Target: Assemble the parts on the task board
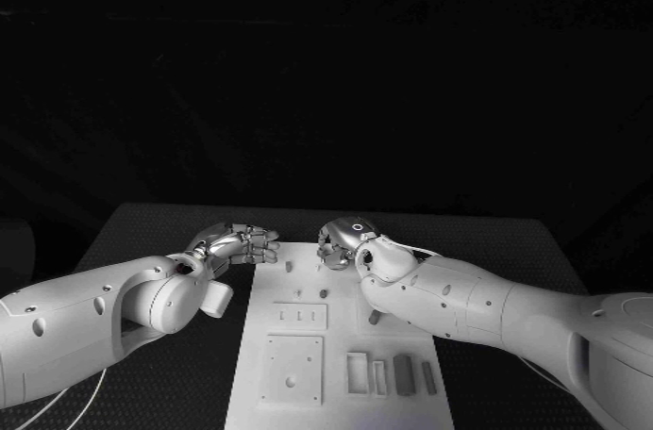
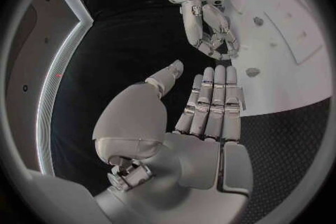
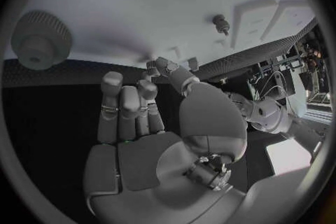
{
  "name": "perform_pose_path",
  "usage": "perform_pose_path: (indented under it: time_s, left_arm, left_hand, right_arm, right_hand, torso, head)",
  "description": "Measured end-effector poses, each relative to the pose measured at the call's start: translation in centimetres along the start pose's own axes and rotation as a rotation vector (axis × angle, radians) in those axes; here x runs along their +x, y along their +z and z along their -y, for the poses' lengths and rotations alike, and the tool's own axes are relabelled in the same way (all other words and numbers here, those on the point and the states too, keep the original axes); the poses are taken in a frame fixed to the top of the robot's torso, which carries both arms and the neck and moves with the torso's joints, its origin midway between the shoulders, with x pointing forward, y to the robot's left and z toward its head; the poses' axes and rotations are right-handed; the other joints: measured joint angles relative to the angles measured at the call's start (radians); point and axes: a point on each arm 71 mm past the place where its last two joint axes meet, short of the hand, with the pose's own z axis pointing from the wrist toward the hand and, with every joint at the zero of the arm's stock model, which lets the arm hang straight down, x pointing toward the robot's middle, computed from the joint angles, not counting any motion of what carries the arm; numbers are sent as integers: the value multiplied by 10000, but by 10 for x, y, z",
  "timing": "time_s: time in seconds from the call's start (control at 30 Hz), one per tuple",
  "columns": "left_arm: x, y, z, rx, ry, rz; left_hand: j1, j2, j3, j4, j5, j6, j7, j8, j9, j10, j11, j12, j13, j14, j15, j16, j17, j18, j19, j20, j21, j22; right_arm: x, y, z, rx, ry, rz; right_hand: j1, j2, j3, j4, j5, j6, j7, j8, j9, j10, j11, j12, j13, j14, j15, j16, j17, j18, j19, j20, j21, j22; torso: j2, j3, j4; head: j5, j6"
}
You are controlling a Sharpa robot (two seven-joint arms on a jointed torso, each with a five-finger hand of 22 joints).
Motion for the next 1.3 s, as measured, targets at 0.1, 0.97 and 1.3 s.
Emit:
perform_pose_path:
  time_s: [0.1, 0.97, 1.3]
  left_arm:
    - [-1, 0, 0, -2, 3, 17]
    - [-12, -6, 1, 13, 28, 257]
    - [-12, -7, 1, 27, 15, 235]
  left_hand:
    - [-40, -39, 0, 0, 0, -35, 35, -32, -10, 0, 0, -5, -9, 0, 0, 0, 0, 0, 0, 0, 0, 0]
    - [-39, -39, -1, -54, 0, -35, 35, -31, -9, 0, 0, -5, -8, -1, -1, -38, 19, 0, 0, 0, -39, 0]
    - [-39, -39, -1, -54, 0, -35, 35, -31, -8, 35, 35, -42, -8, -1, -1, -38, 18, 0, 0, 0, -39, 0]
  right_arm:
    - [0, -1, 1, 14, 62, 29]
    - [-42, -27, 53, 45, 1164, 439]
    - [-52, -37, 95, -196, 1146, -783]
  right_hand:
    - [53, -73, 12, -12, 0, -480, 91, -248, -129, -87, 160, 0, 0, -21, 129, 0, -5, -116, -13, 14, -17, 0]
    - [168, -188, -20, -42, 0, -662, 321, -61, -116, -189, 291, 143, 15, -41, 293, 50, -45, -173, -46, 51, -18, -1]
    - [261, -96, -60, -82, 0, -664, 325, -60, -134, -156, 257, 174, 26, -78, 255, 86, -60, -212, -65, 71, -18, -1]
  torso:
    - [1, 0, 0]
    - [-3, -6, -99]
    - [-12, 13, -271]
  head:
    - [-1, -2]
    - [-37, 119]
    - [43, 209]
